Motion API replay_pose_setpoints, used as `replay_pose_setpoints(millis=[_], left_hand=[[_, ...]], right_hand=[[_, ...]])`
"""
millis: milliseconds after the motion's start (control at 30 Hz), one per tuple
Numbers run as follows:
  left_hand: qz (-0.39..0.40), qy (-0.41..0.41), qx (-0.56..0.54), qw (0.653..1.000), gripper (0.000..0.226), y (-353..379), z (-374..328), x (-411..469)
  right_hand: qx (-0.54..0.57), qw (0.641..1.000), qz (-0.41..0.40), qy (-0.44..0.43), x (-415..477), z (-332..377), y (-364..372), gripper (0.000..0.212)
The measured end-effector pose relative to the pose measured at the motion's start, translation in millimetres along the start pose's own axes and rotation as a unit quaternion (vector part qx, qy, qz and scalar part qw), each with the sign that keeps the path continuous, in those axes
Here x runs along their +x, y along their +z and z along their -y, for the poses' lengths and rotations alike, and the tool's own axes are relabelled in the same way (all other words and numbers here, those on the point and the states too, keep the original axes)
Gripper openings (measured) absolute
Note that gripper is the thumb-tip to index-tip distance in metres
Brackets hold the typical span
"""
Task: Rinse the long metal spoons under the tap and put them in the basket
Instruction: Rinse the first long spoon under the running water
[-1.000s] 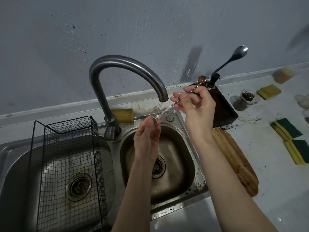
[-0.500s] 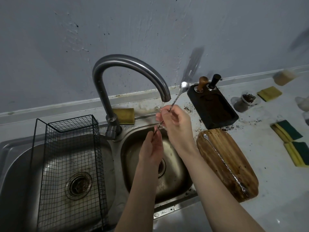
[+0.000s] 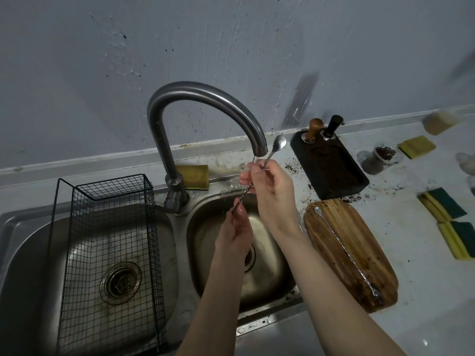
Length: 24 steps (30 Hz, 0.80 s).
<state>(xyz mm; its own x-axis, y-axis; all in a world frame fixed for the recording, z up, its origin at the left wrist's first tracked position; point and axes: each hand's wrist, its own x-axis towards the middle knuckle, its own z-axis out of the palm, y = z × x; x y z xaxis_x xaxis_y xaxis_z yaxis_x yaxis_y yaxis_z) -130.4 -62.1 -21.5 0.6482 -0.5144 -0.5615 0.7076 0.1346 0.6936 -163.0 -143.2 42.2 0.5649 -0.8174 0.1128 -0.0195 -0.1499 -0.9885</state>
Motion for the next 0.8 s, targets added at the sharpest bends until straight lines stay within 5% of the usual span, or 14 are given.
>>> replay_pose_setpoints(millis=[33,67,100,133,333,567,800], left_hand=[[-0.009,-0.081,-0.196,0.977,0.034,5,1,4],[0.017,-0.146,-0.387,0.910,0.030,5,1,13],[0.004,-0.201,-0.483,0.852,0.028,10,-3,20],[0.012,-0.236,-0.500,0.833,0.028,13,-10,20],[0.081,-0.204,-0.504,0.835,0.030,30,-28,11],[0.070,-0.070,-0.283,0.954,0.029,45,-26,16],[0.030,0.101,-0.105,0.989,0.014,51,-18,9]], right_hand=[[0.000,1.000,-0.004,-0.007,1,0,-3,0.014],[0.001,1.000,-0.012,-0.013,3,1,-6,0.013],[0.006,1.000,-0.023,-0.015,5,2,-11,0.014],[0.018,0.999,-0.038,-0.015,7,3,-17,0.014],[0.185,0.968,-0.158,0.066,16,-3,-55,0.010],[0.367,0.863,-0.250,0.241,8,-33,-86,0.017],[0.474,0.754,-0.250,0.379,-19,-59,-76,0.026]])
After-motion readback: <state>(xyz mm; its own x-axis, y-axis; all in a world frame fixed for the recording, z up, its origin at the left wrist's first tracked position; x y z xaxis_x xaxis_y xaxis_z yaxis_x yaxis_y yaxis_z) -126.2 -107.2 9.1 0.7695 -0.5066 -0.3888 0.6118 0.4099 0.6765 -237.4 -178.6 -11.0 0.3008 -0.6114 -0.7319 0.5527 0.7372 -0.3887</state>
